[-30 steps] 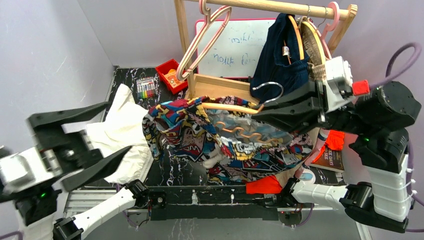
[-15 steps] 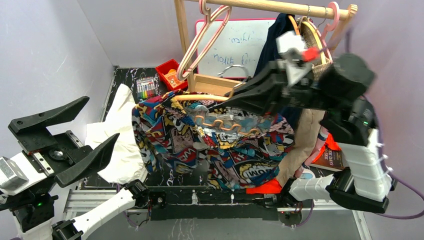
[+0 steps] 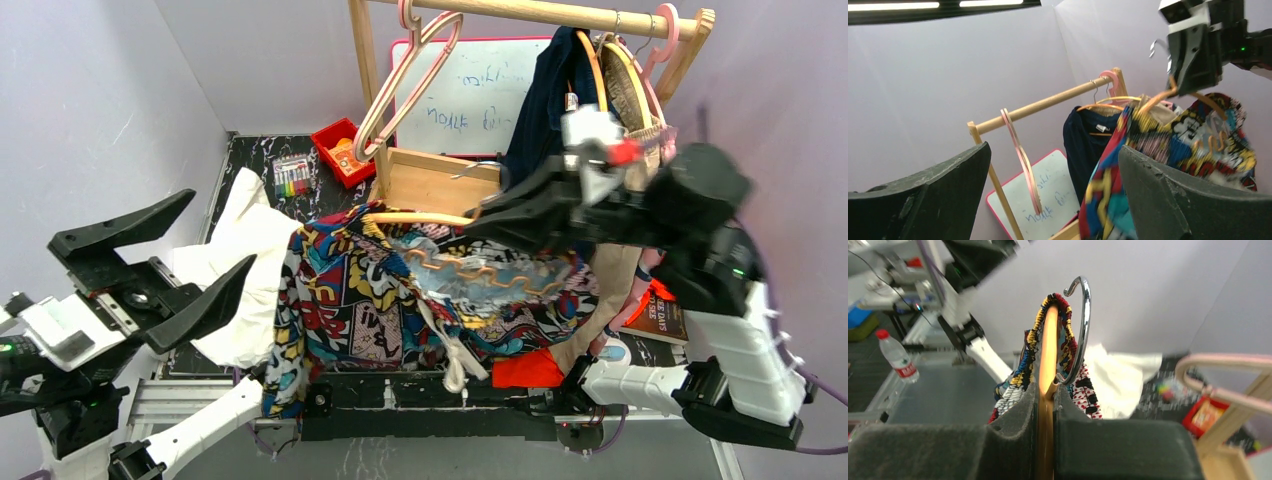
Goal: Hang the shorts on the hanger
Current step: Adjust the hanger.
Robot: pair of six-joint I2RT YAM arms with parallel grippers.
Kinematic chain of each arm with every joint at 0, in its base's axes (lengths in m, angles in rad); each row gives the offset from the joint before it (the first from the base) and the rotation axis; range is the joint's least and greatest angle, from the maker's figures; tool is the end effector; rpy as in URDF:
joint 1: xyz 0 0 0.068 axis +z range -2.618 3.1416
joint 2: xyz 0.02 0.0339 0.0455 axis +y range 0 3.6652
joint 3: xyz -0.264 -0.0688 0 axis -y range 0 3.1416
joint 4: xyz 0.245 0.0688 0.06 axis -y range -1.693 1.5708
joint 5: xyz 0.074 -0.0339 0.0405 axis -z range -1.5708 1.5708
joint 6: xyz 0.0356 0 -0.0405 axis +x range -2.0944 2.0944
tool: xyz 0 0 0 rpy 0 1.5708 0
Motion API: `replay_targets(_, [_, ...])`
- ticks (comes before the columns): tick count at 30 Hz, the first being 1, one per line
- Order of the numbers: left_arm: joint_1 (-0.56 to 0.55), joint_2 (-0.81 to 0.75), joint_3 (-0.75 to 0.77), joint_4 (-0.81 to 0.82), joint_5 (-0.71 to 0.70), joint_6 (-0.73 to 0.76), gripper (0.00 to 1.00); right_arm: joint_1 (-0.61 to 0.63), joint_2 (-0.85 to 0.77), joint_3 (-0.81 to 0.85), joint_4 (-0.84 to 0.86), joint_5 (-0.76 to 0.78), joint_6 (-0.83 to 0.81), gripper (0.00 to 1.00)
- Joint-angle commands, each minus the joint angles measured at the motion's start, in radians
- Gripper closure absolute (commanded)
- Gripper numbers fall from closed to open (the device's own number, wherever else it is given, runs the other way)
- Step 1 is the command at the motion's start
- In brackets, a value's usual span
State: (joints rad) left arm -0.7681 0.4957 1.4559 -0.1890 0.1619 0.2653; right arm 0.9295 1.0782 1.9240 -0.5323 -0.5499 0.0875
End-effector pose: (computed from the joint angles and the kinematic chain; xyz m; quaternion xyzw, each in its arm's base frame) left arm -0.0347 0.0255 0.5503 0.2564 0.3005 -0.2589 0.8814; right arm 0.0521 0.1009 0.6015 -0.4317 0.4268 0.5185 0.6022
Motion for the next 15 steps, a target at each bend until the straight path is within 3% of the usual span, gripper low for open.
replay_targets(1, [-0.005, 0.005, -0.038, -0.027, -0.032, 0.018, 0.02, -0.004, -0.005, -0.127, -0.007, 0.12, -0.049, 1.0])
replay_targets(15, [-0.005, -0.046, -0.297, -0.1, -0.144, -0.021, 0.02, -0.003, -0.091, -0.278, -0.022, 0.177, -0.031, 1.0])
